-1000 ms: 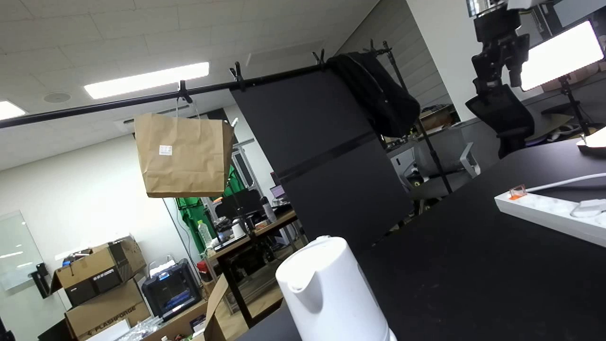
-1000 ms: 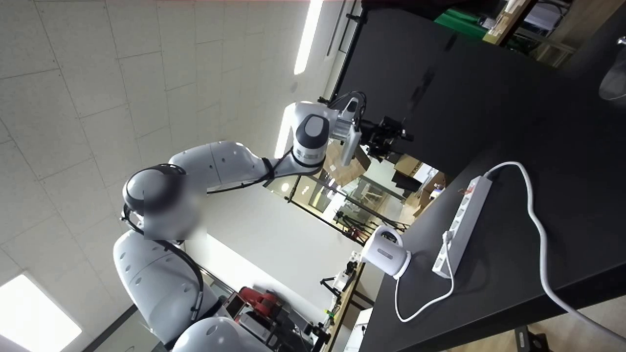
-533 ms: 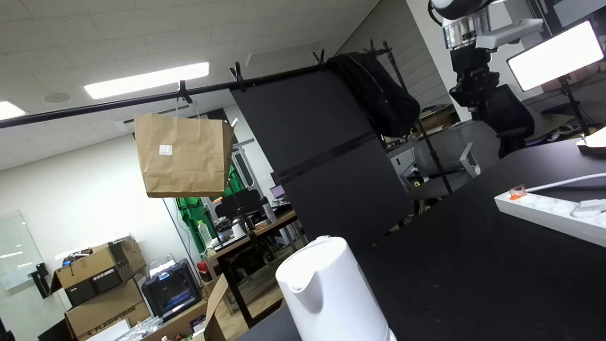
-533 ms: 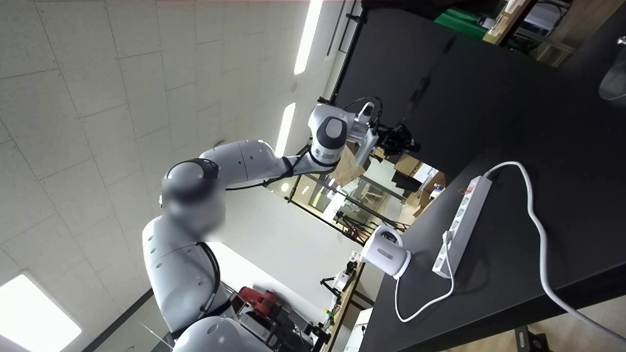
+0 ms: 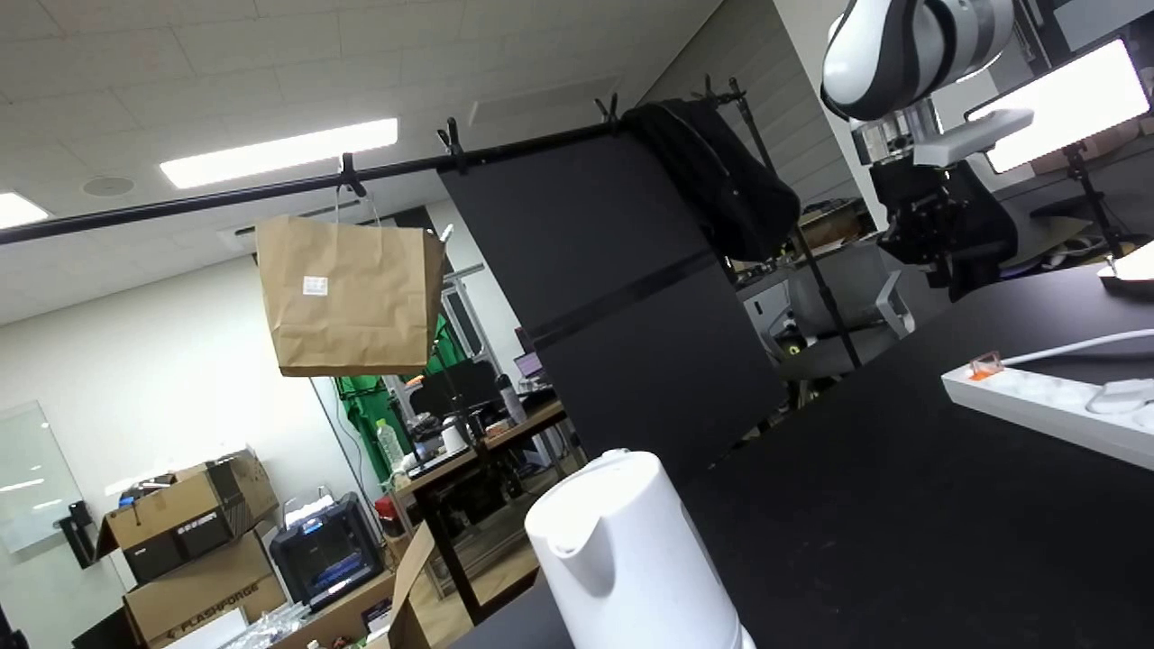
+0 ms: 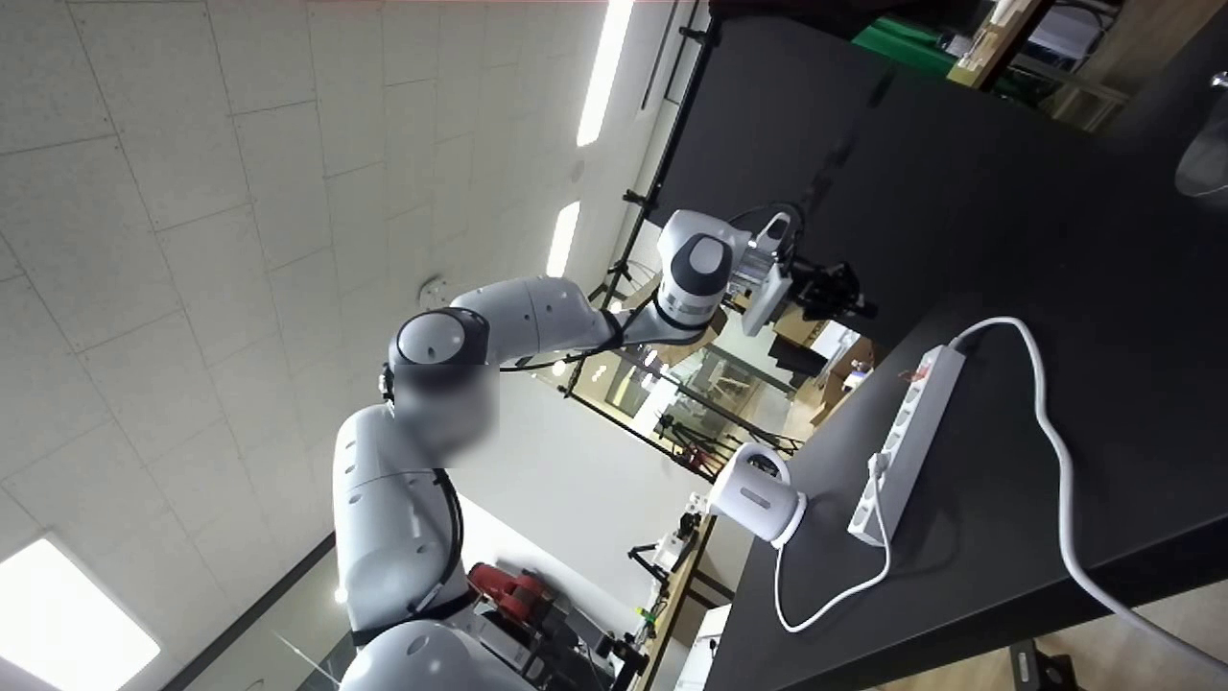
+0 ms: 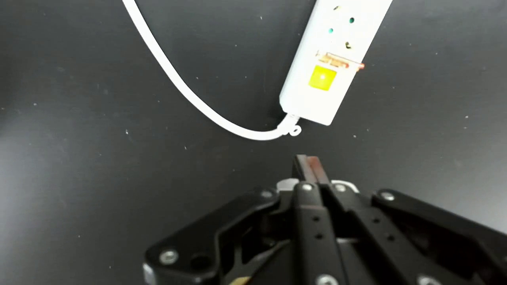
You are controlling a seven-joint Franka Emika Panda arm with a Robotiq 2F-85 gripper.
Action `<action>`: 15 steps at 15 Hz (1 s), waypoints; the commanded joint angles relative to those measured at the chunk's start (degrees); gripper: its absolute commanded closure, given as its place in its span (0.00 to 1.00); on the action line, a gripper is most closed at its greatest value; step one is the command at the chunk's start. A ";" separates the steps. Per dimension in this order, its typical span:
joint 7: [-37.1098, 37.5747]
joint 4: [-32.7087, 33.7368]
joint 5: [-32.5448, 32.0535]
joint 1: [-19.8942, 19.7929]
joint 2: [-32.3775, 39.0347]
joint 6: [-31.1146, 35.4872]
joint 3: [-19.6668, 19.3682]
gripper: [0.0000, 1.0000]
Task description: Close the switch of the extension cord
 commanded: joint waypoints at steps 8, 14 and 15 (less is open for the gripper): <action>0.34 2.28 -1.01 -1.38 1.85 -4.75 -0.19 0.99; -0.31 1.95 -0.43 -1.33 2.96 -5.21 0.94 1.00; -0.13 1.86 -0.54 -1.08 3.22 -5.11 1.11 1.00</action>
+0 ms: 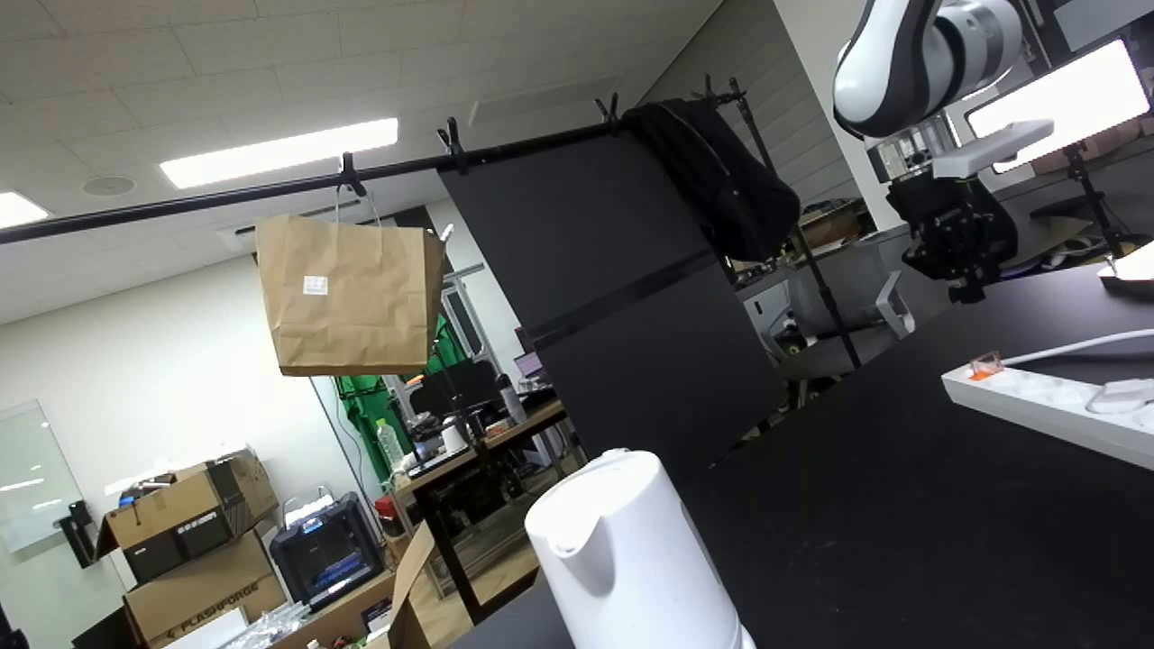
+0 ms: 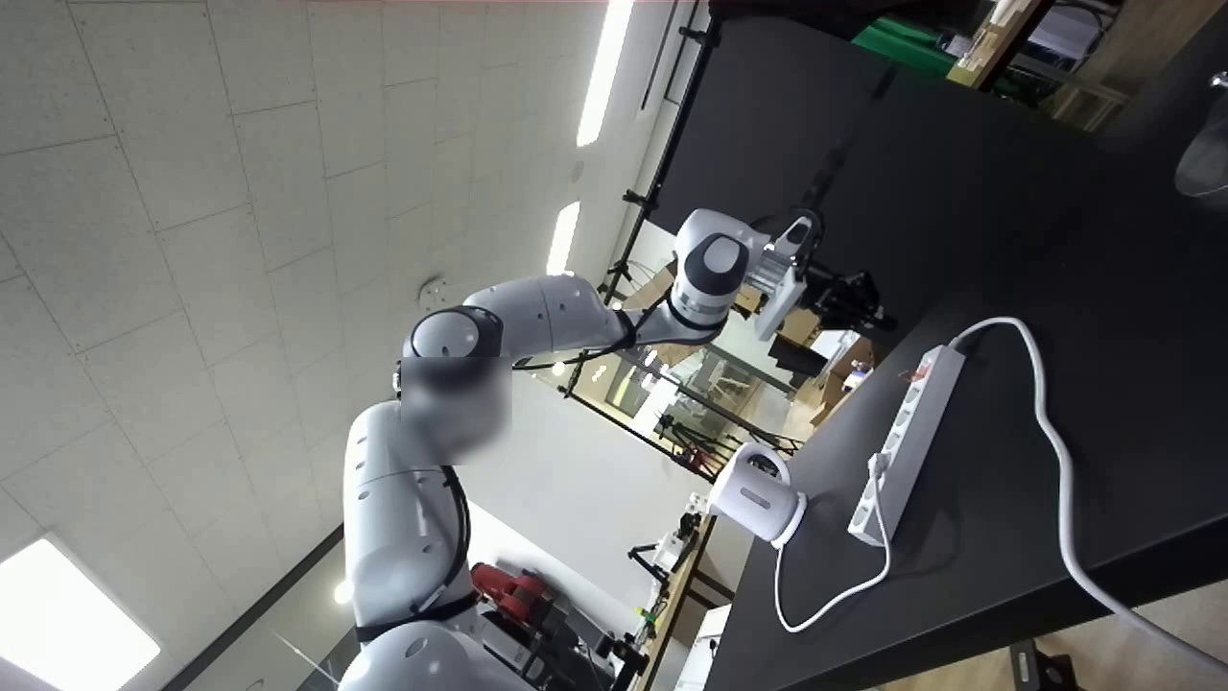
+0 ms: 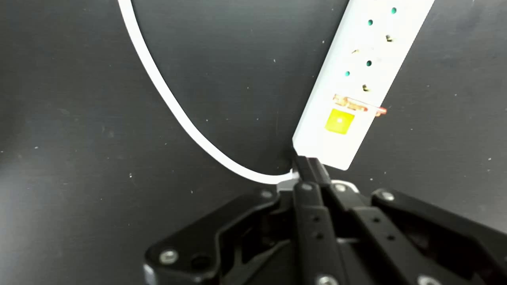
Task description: Close the switch of the extension cord
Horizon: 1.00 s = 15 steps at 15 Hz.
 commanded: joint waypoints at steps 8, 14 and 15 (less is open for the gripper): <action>1.15 -0.10 -0.93 1.24 3.35 0.69 1.26 1.00; 2.30 -0.89 -0.81 2.37 5.43 4.60 1.28 1.00; 2.36 -0.90 -0.82 2.51 5.75 5.17 1.29 1.00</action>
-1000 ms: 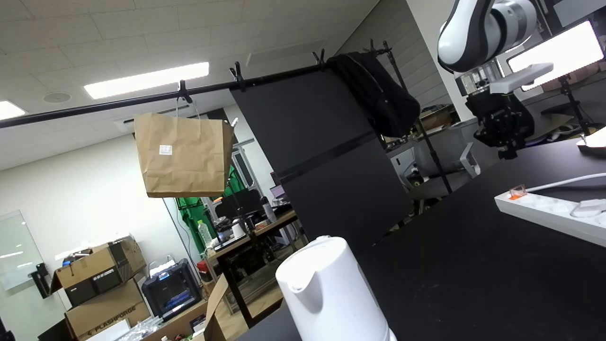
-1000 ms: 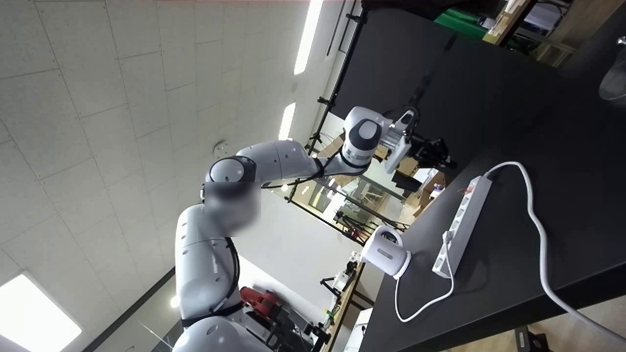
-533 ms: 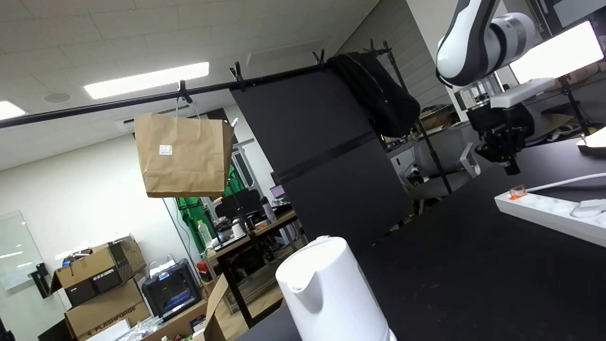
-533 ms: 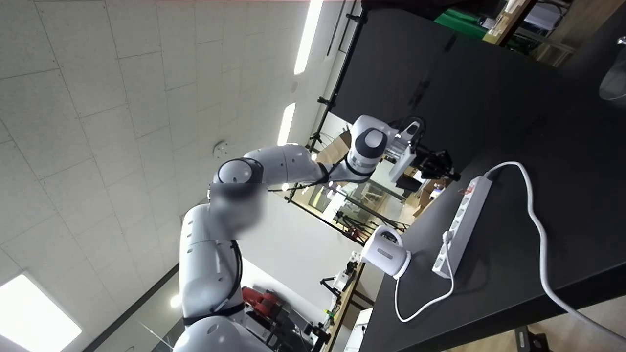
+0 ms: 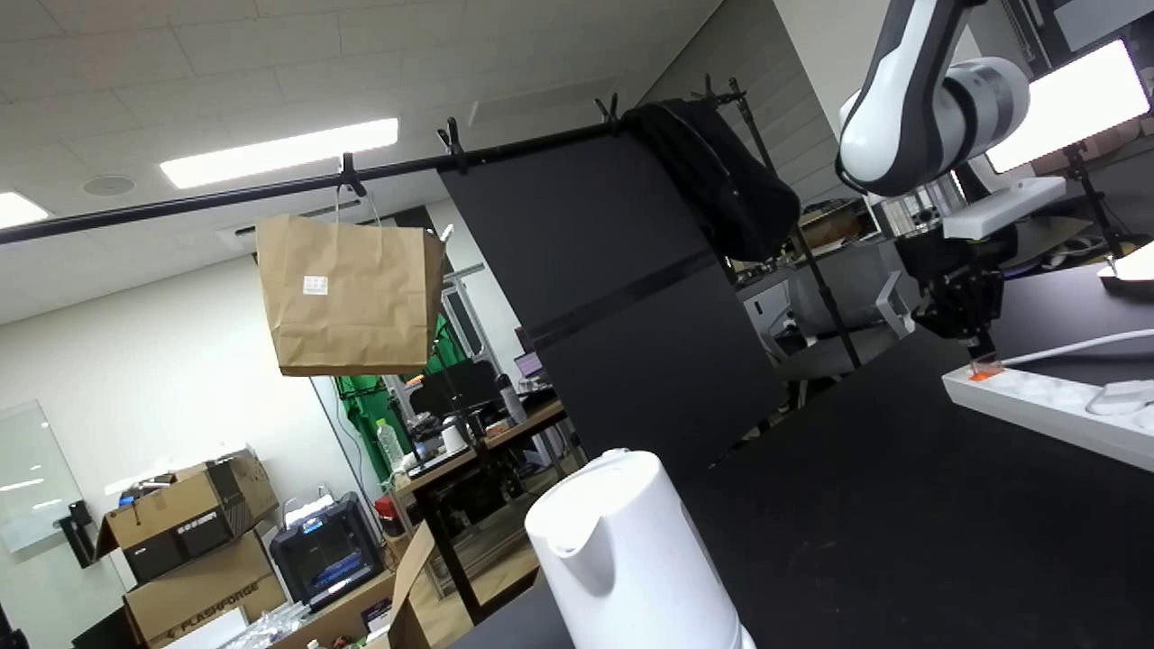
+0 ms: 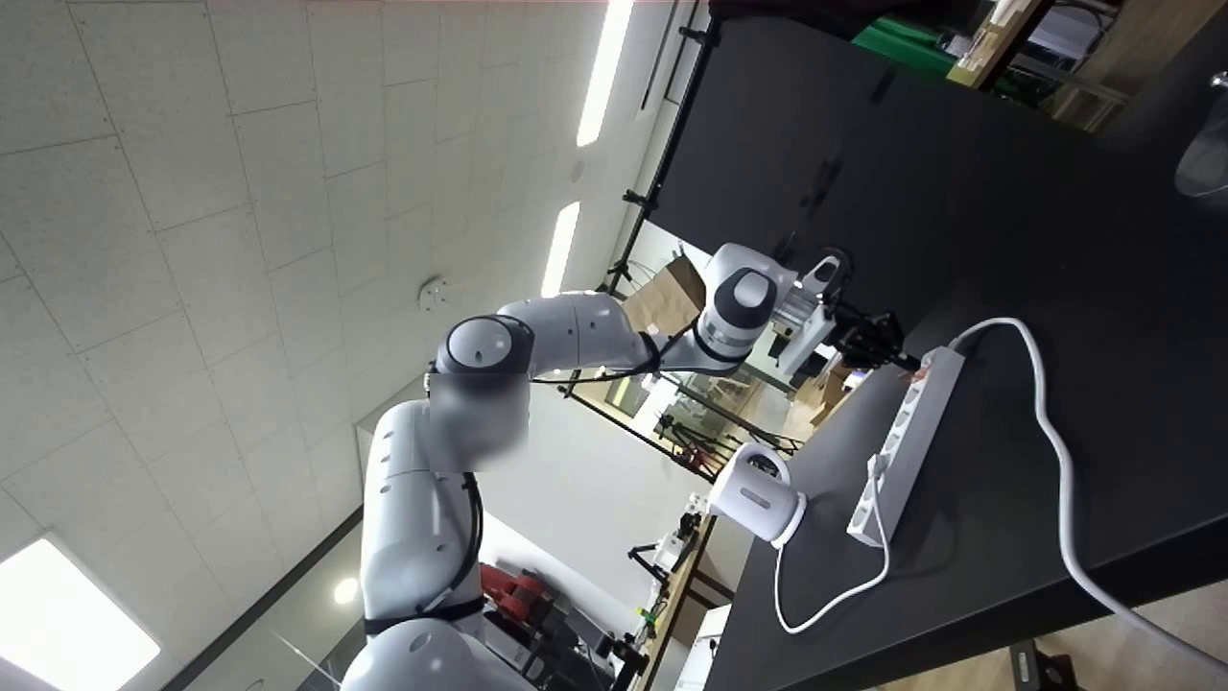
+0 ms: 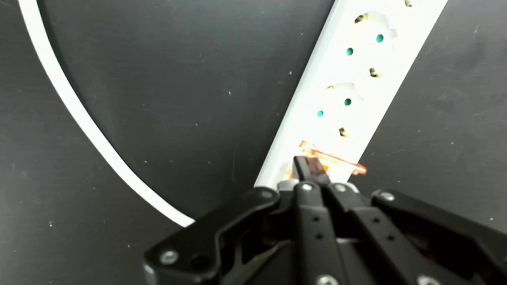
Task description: Close the switch of the extension cord
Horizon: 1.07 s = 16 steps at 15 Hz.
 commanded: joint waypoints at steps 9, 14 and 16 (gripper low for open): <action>1.66 -0.05 -0.35 0.17 2.07 3.57 0.02 1.00; -0.56 0.92 2.47 -3.40 3.87 3.75 1.79 1.00; -1.19 1.95 3.51 -4.86 4.78 2.15 2.52 1.00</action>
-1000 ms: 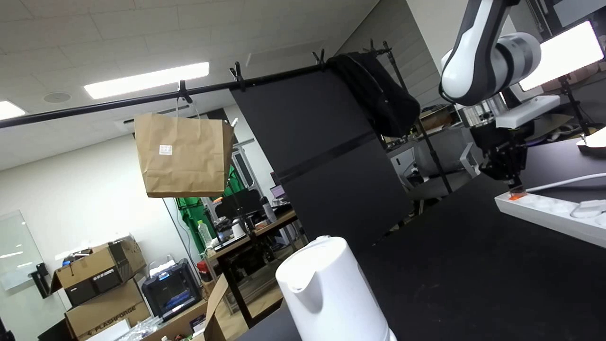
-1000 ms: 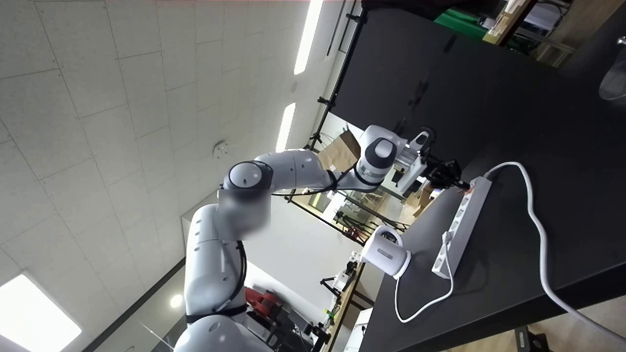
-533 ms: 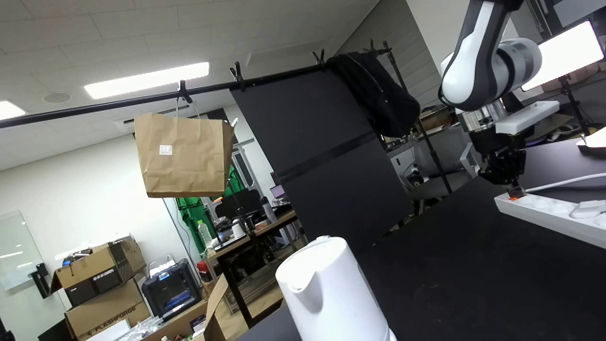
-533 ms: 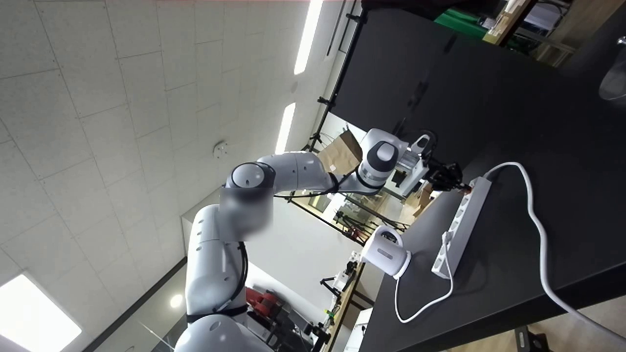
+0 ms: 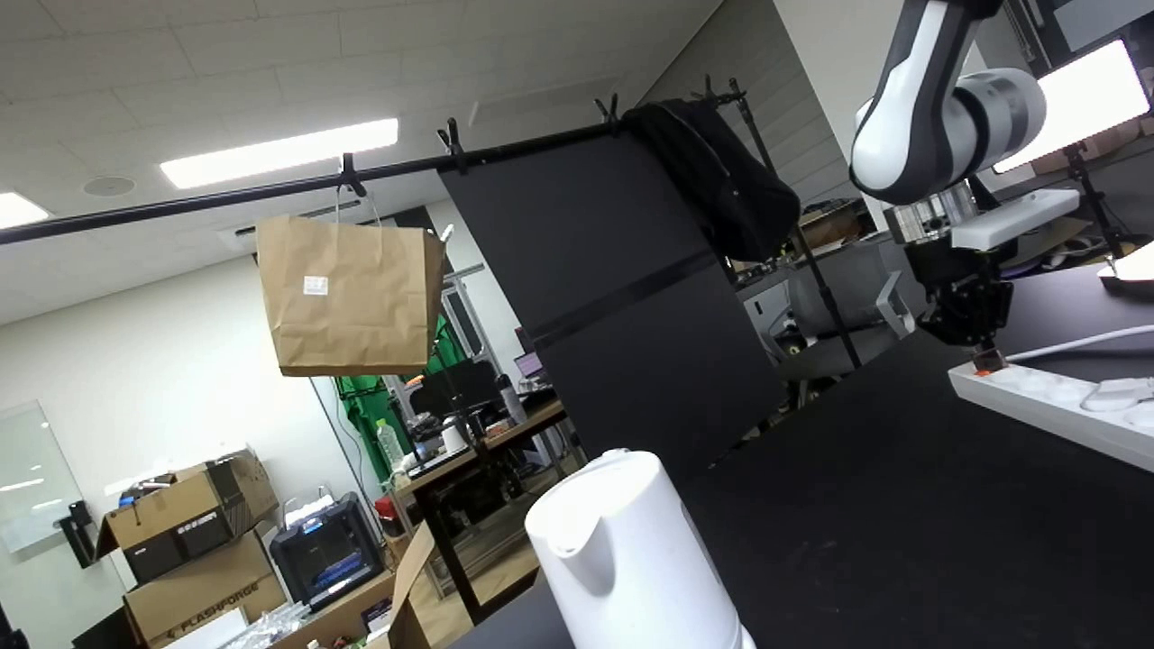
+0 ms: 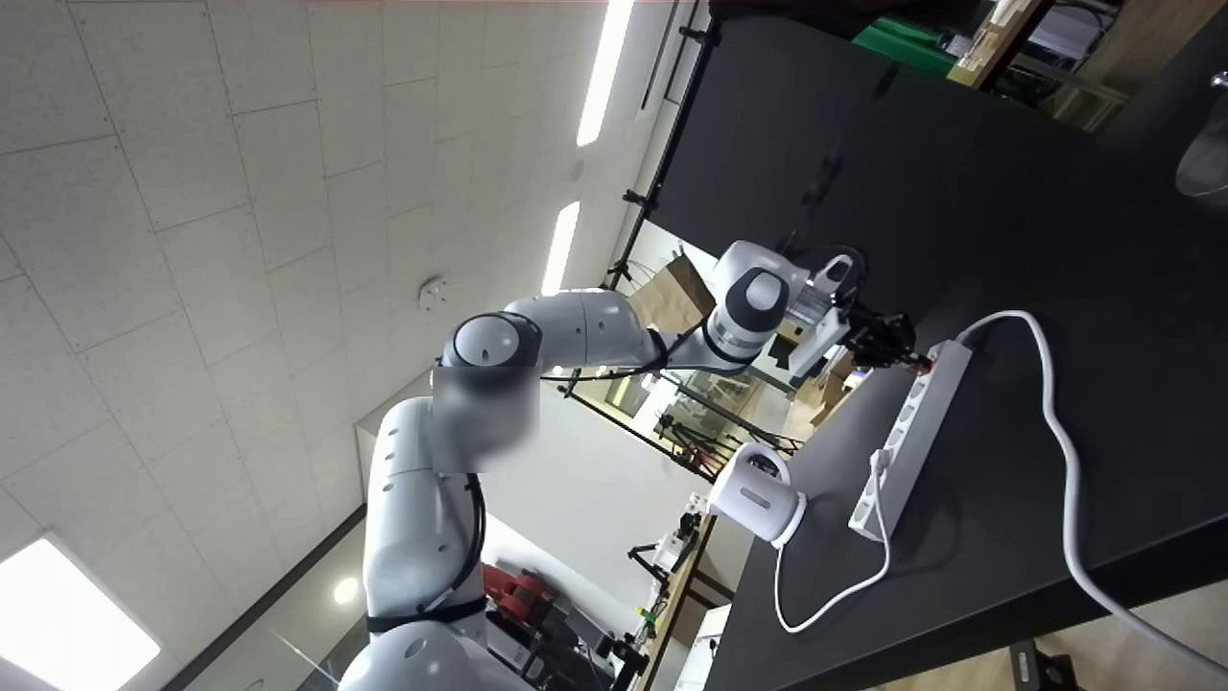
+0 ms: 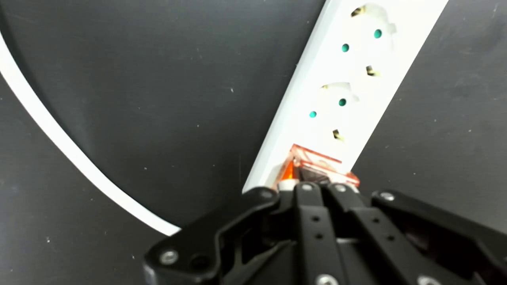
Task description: Close the switch of the extension cord
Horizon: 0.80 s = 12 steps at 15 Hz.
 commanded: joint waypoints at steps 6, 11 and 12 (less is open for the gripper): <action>-2.46 5.90 4.85 -5.74 6.25 -6.70 2.78 1.00; -2.41 9.21 6.60 -6.98 8.59 -9.54 2.47 1.00; -2.47 10.06 7.14 -7.38 9.27 -10.74 2.55 1.00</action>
